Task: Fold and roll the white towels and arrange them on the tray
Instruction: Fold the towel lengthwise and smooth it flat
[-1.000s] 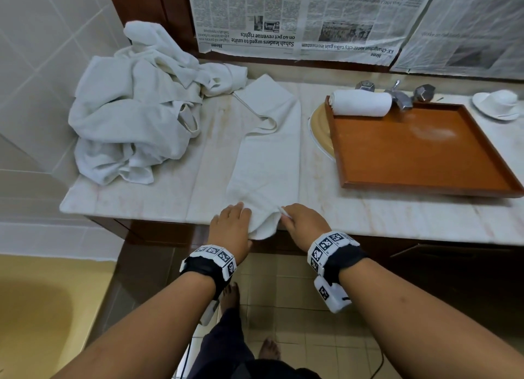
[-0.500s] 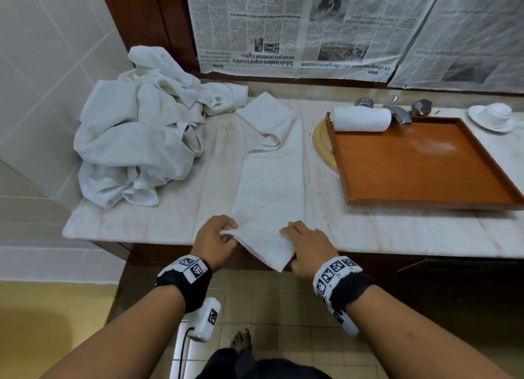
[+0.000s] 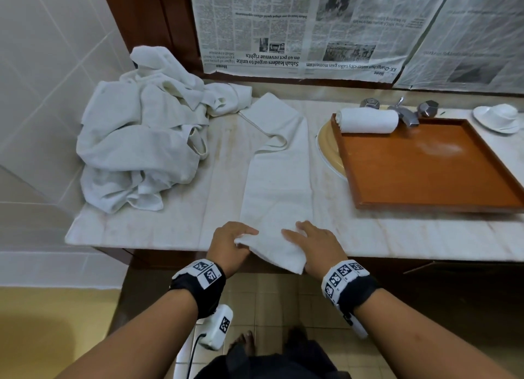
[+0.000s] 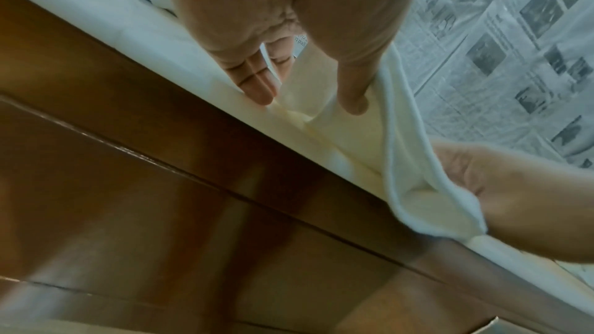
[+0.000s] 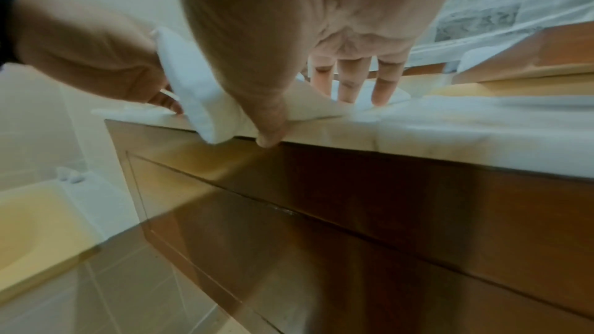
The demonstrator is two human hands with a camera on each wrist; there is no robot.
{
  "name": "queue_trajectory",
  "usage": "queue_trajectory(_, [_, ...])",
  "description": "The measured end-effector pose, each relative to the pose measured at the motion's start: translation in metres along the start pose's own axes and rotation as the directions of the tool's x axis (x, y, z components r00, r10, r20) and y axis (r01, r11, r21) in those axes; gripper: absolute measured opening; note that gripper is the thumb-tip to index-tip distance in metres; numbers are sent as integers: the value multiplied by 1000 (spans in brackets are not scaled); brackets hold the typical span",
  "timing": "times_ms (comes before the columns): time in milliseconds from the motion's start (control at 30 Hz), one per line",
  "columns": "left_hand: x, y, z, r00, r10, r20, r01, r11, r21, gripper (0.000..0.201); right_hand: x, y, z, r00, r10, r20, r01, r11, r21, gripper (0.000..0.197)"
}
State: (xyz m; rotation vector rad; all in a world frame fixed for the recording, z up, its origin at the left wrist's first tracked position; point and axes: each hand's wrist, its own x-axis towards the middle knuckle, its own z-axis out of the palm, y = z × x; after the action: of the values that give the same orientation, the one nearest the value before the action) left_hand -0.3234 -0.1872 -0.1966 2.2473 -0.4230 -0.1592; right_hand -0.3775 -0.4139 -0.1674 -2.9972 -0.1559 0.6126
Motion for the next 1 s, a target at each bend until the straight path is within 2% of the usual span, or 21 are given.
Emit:
queue_trajectory(100, [8,-14,1,995,12,100,-33,978,204,23,1,6,-7,1000,-1,-19,2,998,58,75])
queue_trajectory(167, [9,-20,-5,985,1,174,-45,967,251,13,1,7,-18,1000,-19,14,17,997,72,62])
queue_trajectory(233, [7,-9,-18,986,-5,169,-17,991,132,36,-2,5,-35,995,-54,89,43,993,113,39])
queue_trajectory(300, [5,17,-36,984,-74,165,97,986,-135,51,-6,2,-58,984,-117,132,84,969,233,16])
queue_trajectory(367, [6,41,-54,988,-68,141,117,916,-382,52,-10,4,-76,991,-137,-2,122,873,472,26])
queue_trajectory(433, [8,52,-67,989,-67,129,126,836,-534,46,-12,7,-82,985,-53,-165,159,663,732,36])
queue_trajectory(467, [9,53,-69,985,-97,144,162,810,-564,39,-11,7,-82,986,-13,-164,141,577,805,33])
queue_trajectory(533, [10,49,-70,972,-136,191,218,828,-517,23,-11,3,-77,999,4,-42,35,482,876,25])
queue_trajectory(600, [9,43,-67,955,-101,277,220,869,-444,22,-10,-2,-71,997,-2,76,-66,483,873,29])
queue_trajectory(667, [10,39,-66,938,-67,339,207,895,-396,26,-10,-5,-69,993,-9,119,-98,498,862,31])
queue_trajectory(700, [12,38,-68,937,-56,346,196,902,-384,26,-10,-5,-72,991,-12,131,-109,478,872,35])
queue_trajectory(767, [21,44,-75,939,-55,338,194,898,-395,27,-6,-2,-82,989,-13,149,-127,446,886,45])
queue_trajectory(867, [41,65,-89,932,-59,356,234,850,-472,28,2,4,-115,983,-20,182,-152,461,875,50])
queue_trajectory(933, [64,80,-100,939,-33,342,221,820,-527,27,8,9,-143,987,-55,151,-118,391,913,55])
queue_trajectory(1000, [95,96,-112,968,-21,248,168,790,-590,25,21,12,-171,1000,-12,28,-24,264,964,41])
